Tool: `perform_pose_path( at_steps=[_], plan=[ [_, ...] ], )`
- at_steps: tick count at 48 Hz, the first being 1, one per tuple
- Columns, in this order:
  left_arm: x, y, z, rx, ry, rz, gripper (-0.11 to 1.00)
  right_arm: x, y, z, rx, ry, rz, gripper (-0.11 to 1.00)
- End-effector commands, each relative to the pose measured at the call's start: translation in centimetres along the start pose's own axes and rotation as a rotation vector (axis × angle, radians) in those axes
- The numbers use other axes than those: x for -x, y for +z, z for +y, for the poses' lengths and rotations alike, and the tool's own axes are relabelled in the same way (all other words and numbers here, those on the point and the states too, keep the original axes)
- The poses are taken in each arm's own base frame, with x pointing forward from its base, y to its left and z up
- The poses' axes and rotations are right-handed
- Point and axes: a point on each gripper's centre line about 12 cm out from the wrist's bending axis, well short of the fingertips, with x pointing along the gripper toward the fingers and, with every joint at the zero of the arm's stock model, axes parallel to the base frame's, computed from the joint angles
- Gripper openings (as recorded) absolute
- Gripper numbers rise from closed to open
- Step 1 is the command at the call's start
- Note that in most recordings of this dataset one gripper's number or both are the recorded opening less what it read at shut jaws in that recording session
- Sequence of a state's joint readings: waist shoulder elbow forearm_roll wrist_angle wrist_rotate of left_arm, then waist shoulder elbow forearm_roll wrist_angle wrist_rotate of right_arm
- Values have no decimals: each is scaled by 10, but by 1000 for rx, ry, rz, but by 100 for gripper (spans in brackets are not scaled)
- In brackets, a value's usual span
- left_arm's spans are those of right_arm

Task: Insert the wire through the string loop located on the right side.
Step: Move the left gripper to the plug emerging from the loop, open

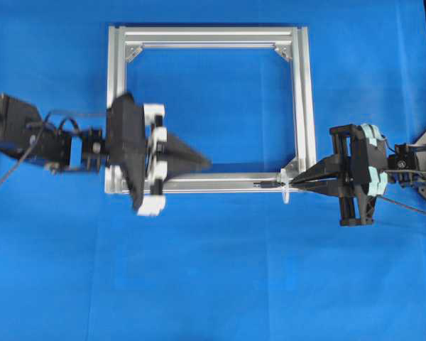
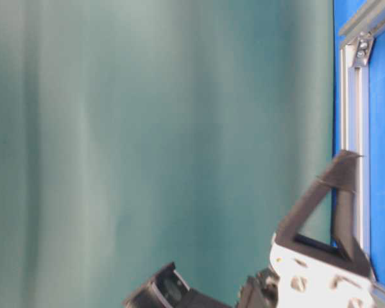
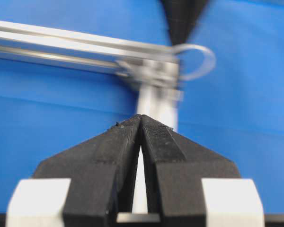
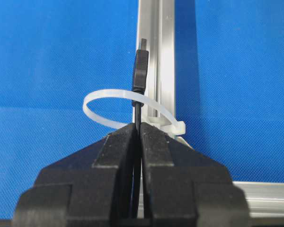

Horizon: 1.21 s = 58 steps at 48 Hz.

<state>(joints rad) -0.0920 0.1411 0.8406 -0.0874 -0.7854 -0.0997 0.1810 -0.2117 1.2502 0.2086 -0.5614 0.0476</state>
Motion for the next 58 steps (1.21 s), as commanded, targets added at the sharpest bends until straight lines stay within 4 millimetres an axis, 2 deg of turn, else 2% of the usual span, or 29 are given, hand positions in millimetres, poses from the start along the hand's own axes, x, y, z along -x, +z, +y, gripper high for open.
perform_pose_path(
  at_steps=[1,6,18,27,43,49,58],
  plan=[
    [0,14,-20,-5,-52,-43,0,-2,8,1,0,4,-30,-4],
    [0,13,-28,-9,-74,-38,0,-2,7,1,0,4,-29,-4],
    [-10,16,-25,-5,-61,-23,0,-2,8,2,1,5,-30,-4],
    [-33,26,-26,-15,-53,-6,0,-2,8,1,0,4,-30,-4],
    [-93,54,-22,-5,-28,29,0,-2,8,1,0,4,-30,-4],
    [-102,55,-21,-4,-23,54,0,-2,8,2,1,5,-30,-4],
    [-100,51,-19,-7,-18,67,0,-2,8,2,0,5,-32,-4]
  ],
)
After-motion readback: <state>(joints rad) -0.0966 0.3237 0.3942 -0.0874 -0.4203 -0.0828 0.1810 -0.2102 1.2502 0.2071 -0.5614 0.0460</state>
